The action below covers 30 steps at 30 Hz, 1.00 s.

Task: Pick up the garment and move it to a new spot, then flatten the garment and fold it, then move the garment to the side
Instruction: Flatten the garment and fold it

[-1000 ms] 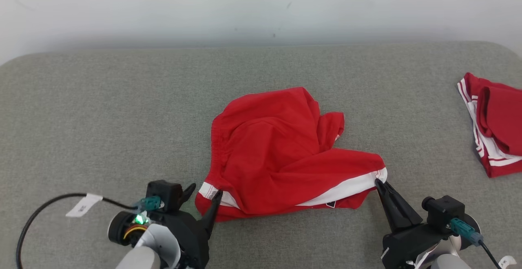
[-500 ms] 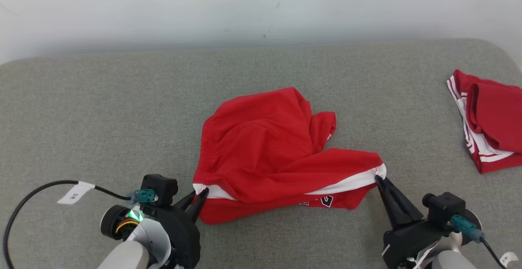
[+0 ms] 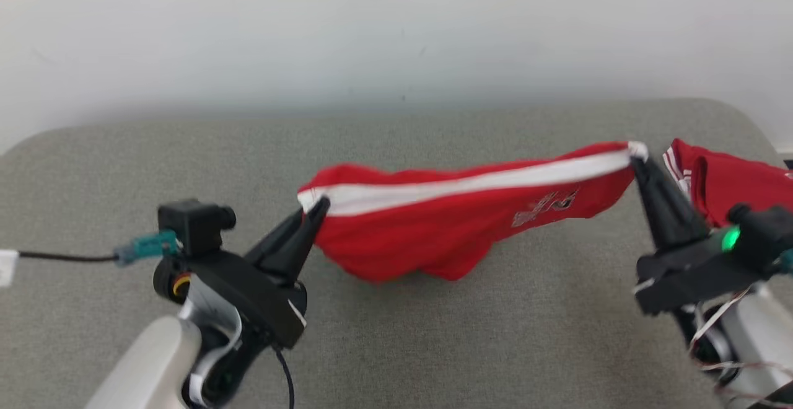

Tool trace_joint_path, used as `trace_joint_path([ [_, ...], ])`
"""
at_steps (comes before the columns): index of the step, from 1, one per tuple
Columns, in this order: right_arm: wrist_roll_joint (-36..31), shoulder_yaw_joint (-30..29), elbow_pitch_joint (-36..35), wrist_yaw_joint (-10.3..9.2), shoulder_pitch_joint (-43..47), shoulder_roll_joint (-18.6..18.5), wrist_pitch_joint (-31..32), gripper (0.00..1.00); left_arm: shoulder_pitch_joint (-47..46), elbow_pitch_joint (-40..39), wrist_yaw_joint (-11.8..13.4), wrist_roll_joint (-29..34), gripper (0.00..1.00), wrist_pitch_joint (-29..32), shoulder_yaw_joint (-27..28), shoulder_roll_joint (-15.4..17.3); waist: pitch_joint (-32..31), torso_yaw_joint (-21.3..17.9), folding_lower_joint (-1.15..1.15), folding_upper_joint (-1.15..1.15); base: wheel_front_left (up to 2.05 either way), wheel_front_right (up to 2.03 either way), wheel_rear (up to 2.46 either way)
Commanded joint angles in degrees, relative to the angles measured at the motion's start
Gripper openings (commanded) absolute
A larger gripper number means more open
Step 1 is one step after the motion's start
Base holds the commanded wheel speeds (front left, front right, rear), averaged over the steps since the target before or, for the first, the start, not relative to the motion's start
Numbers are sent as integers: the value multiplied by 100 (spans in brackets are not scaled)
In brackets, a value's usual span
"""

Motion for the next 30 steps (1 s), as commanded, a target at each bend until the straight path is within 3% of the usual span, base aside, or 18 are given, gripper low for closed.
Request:
trace_joint_path([
  [1, 18, -23, -69, -16, -87, -82, -3, 0, -91, -81, 9, -99, 0, 49, 38, 36, -193, 8, 0, 0, 0, 0, 0],
  [13, 530, -24, -580, -16, -1127, -855, -1, 0, -1156, -860, 44, -1038, 0, 855, 392, 192, -564, 48, 0, 0, 0, 0, 0],
  [23, 1024, 8, -818, -16, -1551, -1267, 375, 0, -1650, -1172, 392, -1541, 0, 1596, 487, 243, -632, -47, 0, 0, 0, 0, 0],
  [30, 1312, 8, -528, -16, -1960, -1339, 827, 0, -2059, -980, 693, -1728, 0, 2107, 506, 296, -439, -144, 0, 0, 0, 0, 0],
])
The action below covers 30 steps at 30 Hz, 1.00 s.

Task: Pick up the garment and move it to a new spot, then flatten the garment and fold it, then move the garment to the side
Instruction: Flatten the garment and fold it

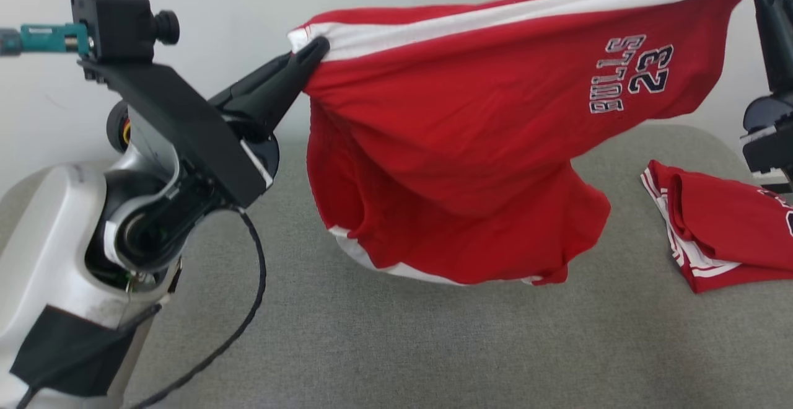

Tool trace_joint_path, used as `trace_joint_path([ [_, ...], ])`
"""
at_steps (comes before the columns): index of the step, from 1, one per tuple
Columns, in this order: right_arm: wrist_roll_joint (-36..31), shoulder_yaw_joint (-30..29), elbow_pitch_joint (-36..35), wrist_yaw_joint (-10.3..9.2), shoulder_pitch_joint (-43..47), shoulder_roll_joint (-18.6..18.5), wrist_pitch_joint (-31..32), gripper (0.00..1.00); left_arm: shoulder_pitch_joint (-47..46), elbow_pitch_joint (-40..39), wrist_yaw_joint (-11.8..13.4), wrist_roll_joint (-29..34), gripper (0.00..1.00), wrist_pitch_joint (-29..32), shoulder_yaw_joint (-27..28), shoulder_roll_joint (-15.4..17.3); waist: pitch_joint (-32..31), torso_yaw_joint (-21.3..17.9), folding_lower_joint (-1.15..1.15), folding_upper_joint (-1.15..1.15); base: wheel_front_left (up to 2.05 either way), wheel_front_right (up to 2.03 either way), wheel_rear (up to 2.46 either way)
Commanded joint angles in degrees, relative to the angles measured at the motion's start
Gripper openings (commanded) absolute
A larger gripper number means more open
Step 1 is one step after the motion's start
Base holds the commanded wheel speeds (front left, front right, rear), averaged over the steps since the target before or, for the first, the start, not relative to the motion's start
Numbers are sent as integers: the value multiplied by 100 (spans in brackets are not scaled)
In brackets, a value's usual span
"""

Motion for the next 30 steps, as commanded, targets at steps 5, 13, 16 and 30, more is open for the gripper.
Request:
trace_joint_path([
  [5, 295, 325, 387, -16, -658, 148, 211, 0, -560, 513, -38, 54, 0, 131, -101, -161, 462, -101, 0, 0, 0, 0, 0],
  [13, 22, 964, 1708, -16, -2646, 833, 59, 0, -2291, 1992, -556, 969, 0, -464, -447, -411, 2022, -293, 0, 0, 0, 0, 0],
  [16, -137, 981, 2140, -16, -3241, 1065, -264, 0, -2853, 2393, -653, 1423, 0, -996, -588, -417, 2453, -355, 0, 0, 0, 0, 0],
  [30, -1817, -255, 2163, -16, -4105, 2190, -825, 0, -4786, 3547, -671, 2084, 0, -4342, -2610, 142, 4422, -615, 0, 0, 0, 0, 0],
])
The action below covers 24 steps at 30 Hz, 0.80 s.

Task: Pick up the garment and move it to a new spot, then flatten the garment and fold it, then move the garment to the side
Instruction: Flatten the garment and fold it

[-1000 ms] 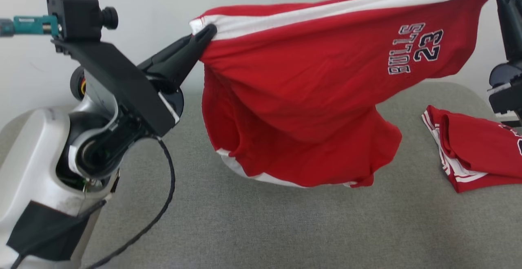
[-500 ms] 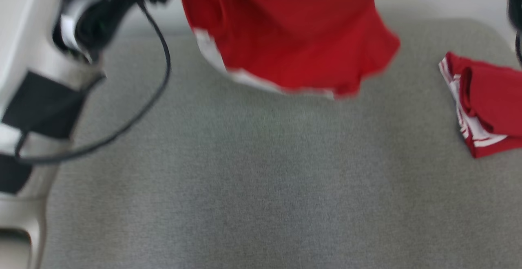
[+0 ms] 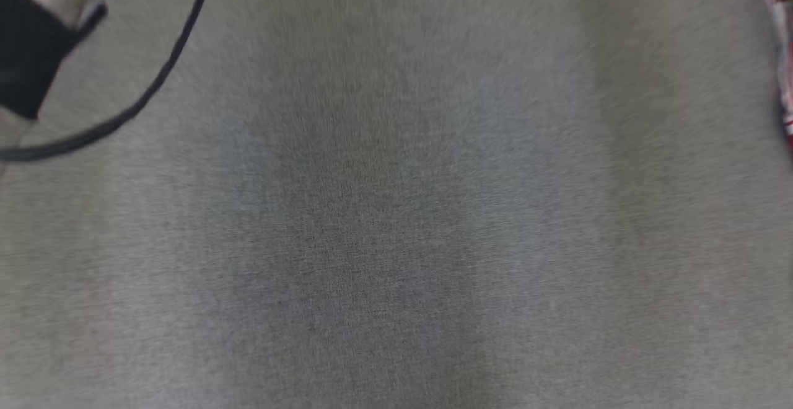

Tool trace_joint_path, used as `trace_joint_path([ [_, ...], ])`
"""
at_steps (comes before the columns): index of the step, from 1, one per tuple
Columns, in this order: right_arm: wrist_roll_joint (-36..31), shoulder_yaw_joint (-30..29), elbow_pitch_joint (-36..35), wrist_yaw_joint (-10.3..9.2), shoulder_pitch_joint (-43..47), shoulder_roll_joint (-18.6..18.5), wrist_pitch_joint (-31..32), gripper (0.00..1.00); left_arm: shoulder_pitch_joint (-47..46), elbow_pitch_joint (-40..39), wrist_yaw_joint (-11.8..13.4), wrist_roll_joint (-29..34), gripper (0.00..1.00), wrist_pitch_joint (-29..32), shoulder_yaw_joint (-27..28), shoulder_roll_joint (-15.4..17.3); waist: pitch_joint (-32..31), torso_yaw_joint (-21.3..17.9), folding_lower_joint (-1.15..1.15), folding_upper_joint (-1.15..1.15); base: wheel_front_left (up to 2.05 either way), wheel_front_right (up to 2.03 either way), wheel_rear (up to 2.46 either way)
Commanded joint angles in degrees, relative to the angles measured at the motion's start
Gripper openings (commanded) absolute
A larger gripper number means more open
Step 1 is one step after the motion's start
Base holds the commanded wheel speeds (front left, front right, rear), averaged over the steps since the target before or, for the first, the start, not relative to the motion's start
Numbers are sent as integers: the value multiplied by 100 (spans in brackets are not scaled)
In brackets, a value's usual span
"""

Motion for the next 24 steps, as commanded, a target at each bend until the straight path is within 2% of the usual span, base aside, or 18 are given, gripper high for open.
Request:
trace_joint_path([
  [1, -45, 19, -33, -16, 212, 41, -3, 0, 224, -18, 13, -154, 0, -65, -123, 78, 913, -162, -4, -3, 0, 0, 0],
  [6, 24, 110, -148, -16, 1051, -88, -4, 0, 1055, -712, 13, -641, 0, -64, -275, 165, 894, -33, -4, -3, 0, 0, 0],
  [12, 349, 148, -509, -16, 2363, -537, -5, 0, 2492, -1562, 12, -1405, 0, -66, -503, 417, 354, 132, -4, -3, 0, 0, 0],
  [19, 981, 517, -738, -16, 3990, -1022, -5, 0, 4225, -1824, 12, -2198, 0, -29, -1164, 790, -394, 188, -4, -3, 0, 0, 0],
  [24, 1374, 903, -783, -16, 4768, -1246, -5, 0, 5106, -1835, 12, -2436, 0, -28, -1096, 801, -804, 152, -4, -3, 0, 0, 0],
])
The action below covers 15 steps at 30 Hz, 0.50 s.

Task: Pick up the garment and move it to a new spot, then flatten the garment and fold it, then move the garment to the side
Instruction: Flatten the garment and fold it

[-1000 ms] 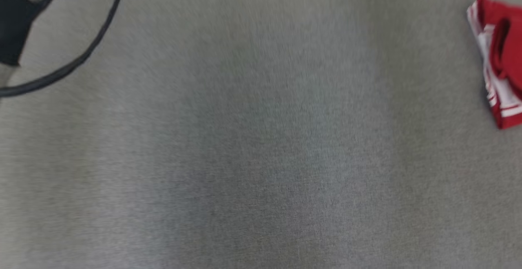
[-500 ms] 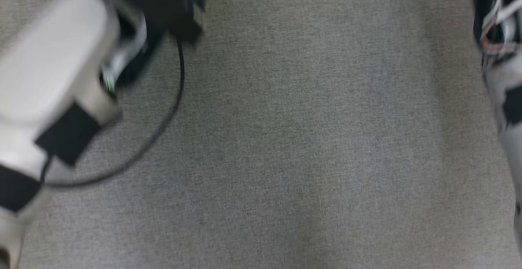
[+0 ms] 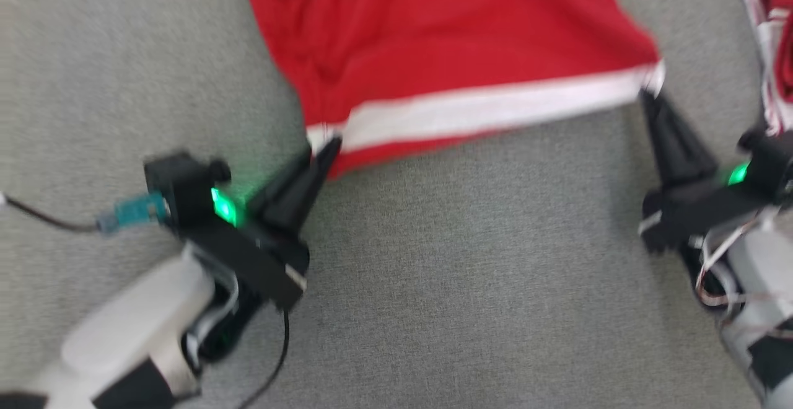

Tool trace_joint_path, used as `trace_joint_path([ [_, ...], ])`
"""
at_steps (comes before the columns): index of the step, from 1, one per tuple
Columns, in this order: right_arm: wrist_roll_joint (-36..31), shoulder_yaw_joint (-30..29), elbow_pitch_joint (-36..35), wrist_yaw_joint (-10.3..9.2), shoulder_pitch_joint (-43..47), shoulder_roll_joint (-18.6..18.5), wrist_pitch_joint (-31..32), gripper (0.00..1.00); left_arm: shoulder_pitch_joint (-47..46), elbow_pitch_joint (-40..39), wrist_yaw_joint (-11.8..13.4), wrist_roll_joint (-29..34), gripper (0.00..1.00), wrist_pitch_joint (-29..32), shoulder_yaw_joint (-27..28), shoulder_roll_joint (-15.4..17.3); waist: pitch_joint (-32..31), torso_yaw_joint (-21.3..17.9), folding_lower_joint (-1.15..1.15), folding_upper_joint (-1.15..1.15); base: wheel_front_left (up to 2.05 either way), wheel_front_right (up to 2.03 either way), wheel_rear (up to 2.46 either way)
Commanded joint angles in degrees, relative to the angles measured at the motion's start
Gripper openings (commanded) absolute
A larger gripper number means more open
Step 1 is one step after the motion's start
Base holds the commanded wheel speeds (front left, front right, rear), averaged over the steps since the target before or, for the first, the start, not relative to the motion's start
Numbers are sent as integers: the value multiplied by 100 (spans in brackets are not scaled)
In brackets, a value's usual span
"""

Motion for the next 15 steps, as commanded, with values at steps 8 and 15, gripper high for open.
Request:
trace_joint_path([
  [8, 404, 82, -236, -16, 998, -246, -8, 0, 1448, -77, 10, 144, 0, 45, 99, -203, -1143, 35, 3, 2, 0, 0, 0],
  [15, 408, -38, -639, -16, 1839, -482, -8, 0, 2293, -430, 53, 511, 0, 25, 432, -239, -1799, 4, 3, 2, 0, 0, 0],
])
